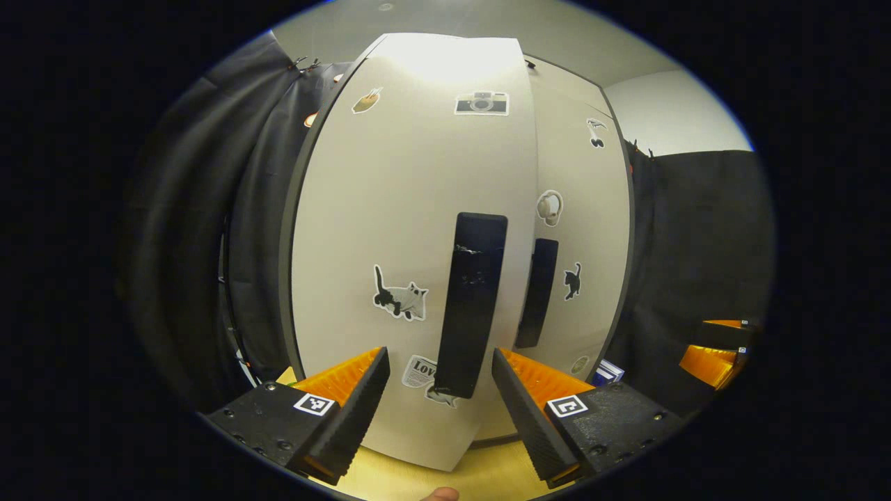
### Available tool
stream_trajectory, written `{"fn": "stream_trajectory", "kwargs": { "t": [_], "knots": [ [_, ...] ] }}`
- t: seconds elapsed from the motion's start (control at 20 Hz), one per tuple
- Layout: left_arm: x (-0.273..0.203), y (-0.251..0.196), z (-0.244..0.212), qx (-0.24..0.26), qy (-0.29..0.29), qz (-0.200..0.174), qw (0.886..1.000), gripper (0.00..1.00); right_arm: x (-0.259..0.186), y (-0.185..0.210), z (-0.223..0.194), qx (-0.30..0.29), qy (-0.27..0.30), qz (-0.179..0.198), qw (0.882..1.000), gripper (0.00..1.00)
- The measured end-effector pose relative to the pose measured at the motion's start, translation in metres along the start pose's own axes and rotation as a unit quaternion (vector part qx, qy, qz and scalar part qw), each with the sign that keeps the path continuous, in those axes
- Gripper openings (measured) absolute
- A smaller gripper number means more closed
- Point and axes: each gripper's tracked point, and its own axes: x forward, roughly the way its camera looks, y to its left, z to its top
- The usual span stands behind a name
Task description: Grasp the bottle in the cabinet with the left hand and place it on the coaster, then close the right door with the right hand and the left door with the left hand.
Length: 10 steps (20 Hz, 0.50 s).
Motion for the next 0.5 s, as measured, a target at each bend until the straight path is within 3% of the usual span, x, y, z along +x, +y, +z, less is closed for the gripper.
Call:
{"fn": "stream_trajectory", "kwargs": {
  "t": [0.15, 0.2, 0.3, 0.35, 0.4, 0.5],
  "knots": [
    [-0.014, -0.006, 0.01, -0.001, 0.002, 0.013, 1.0, 0.95, -0.002, -0.011, 0.009, 0.001, -0.008, -0.002, 1.0, 0.98],
    [-0.02, -0.011, 0.022, -0.001, -0.008, 0.015, 1.0, 0.9, -0.003, -0.015, 0.016, 0.003, -0.016, -0.004, 1.0, 0.98],
    [-0.034, -0.023, 0.05, 0.002, -0.03, 0.014, 0.999, 0.95, -0.003, -0.025, 0.032, 0.006, -0.028, -0.009, 1.0, 0.98],
    [-0.042, -0.03, 0.062, 0.006, -0.037, 0.016, 0.999, 0.9, -0.005, -0.03, 0.04, 0.005, -0.035, -0.011, 0.999, 0.98],
    [-0.049, -0.036, 0.075, 0.012, -0.044, 0.02, 0.999, 0.95, -0.006, -0.034, 0.05, 0.002, -0.046, -0.012, 0.999, 0.98],
    [-0.062, -0.051, 0.1, 0.028, -0.06, 0.022, 0.998, 0.95, -0.011, -0.043, 0.068, 0.001, -0.063, -0.016, 0.998, 0.98]
  ]
}}
